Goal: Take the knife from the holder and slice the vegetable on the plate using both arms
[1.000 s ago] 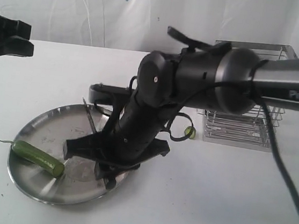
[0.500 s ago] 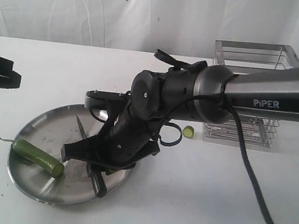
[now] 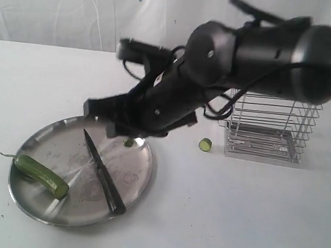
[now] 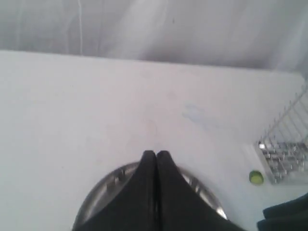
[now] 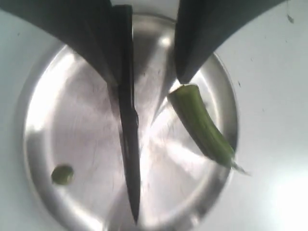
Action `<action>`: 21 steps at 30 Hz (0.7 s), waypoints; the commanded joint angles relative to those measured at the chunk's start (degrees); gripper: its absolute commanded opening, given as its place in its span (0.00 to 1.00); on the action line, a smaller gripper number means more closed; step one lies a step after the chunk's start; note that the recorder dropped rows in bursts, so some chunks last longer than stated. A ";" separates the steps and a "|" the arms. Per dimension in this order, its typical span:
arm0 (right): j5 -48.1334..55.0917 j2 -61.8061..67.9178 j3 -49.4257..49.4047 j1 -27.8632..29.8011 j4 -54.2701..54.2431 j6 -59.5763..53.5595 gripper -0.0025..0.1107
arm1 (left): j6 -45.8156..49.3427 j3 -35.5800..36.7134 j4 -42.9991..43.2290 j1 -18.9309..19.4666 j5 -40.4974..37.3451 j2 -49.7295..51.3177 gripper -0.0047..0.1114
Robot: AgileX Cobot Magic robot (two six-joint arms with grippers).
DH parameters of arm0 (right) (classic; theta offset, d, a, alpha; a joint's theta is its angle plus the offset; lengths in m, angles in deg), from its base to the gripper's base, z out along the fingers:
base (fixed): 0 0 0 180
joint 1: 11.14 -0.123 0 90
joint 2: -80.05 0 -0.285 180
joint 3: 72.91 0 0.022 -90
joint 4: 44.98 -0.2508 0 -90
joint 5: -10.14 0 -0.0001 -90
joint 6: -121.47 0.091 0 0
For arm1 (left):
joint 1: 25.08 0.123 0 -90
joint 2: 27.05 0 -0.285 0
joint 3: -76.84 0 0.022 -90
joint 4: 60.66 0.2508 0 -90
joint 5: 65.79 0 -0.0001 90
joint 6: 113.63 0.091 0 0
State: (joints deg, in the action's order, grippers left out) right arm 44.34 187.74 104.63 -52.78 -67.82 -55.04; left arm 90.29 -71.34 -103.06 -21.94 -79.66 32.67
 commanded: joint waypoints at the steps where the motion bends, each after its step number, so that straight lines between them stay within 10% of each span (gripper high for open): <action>1: -3.63 -6.63 0.12 4.54 2.81 -0.74 0.20 | -2.82 -0.05 -0.64 0.12 7.02 -2.80 0.04; 12: 3.40 -13.46 10.00 27.29 5.42 -7.00 0.02 | 2.74 -0.05 5.23 0.12 2.35 -9.58 0.04; 21: 15.90 -13.46 12.83 47.68 33.45 -0.53 0.02 | -18.09 -0.05 25.88 0.12 -7.89 -9.07 0.04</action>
State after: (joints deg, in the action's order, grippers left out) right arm 55.23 174.70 117.63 -9.92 -44.13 -59.27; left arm 80.63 -71.34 -88.32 -21.89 -82.10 23.12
